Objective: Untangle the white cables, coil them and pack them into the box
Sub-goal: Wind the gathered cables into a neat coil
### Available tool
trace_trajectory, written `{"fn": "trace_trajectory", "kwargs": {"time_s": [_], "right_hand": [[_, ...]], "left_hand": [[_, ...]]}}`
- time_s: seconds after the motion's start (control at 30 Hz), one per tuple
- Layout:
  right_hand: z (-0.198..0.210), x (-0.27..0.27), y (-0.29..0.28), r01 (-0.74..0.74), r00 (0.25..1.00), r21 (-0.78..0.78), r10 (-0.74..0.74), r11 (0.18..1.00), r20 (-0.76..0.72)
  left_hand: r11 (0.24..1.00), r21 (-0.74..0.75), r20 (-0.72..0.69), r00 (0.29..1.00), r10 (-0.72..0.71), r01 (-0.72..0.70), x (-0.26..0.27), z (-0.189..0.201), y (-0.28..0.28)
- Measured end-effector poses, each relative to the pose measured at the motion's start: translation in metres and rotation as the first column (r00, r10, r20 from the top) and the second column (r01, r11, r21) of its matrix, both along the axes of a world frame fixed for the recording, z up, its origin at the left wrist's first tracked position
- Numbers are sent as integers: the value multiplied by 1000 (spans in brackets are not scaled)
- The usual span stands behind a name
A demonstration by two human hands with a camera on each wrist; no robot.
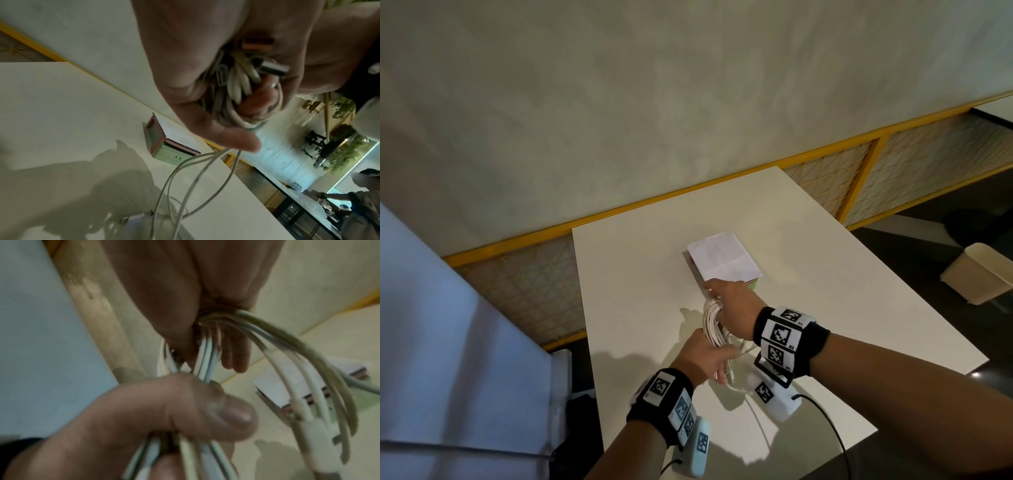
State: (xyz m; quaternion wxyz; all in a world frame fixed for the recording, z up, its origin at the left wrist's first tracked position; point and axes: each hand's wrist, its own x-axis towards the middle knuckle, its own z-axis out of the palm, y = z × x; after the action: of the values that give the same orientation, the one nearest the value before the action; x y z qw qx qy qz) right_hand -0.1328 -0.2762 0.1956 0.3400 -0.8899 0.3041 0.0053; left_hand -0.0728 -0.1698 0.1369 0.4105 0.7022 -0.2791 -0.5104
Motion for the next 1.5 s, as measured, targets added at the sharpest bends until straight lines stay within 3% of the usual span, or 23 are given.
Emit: {"fn": "trace_trajectory", "kwargs": {"time_s": [0.13, 0.23, 0.4, 0.63, 0.87, 1.13, 1.37, 1.5], "right_hand": [[-4, 2, 0, -28, 997, 80, 33, 996, -68], [-5, 6, 2, -51, 994, 63, 57, 997, -90], [-3, 9, 5, -107, 987, -12, 104, 994, -121], [9, 7, 5, -129, 989, -28, 127, 991, -70], [17, 11, 2, -108, 994, -29, 108, 994, -5], [10, 12, -3, -114, 993, -26, 114, 993, 11], [11, 15, -2, -21, 992, 25, 18, 999, 122], [10, 17, -2, 66, 976, 219, -109, 973, 190]], "left_hand": [[1000, 2, -24, 1000, 0, 0, -4, -1, 3], [988, 0, -123, 980, 156, -158, -7, -4, -1], [948, -66, -173, 939, 296, -311, -10, -9, -3], [859, -160, -92, 873, 478, -487, -11, -6, -8], [860, -263, 12, 890, 456, -437, -2, 4, -12], [897, -177, 113, 897, 428, -405, 5, 2, -15], [949, -233, 91, 966, 240, -214, 9, 6, -14], [940, -288, 75, 974, 214, -184, 2, 11, -17]]}}
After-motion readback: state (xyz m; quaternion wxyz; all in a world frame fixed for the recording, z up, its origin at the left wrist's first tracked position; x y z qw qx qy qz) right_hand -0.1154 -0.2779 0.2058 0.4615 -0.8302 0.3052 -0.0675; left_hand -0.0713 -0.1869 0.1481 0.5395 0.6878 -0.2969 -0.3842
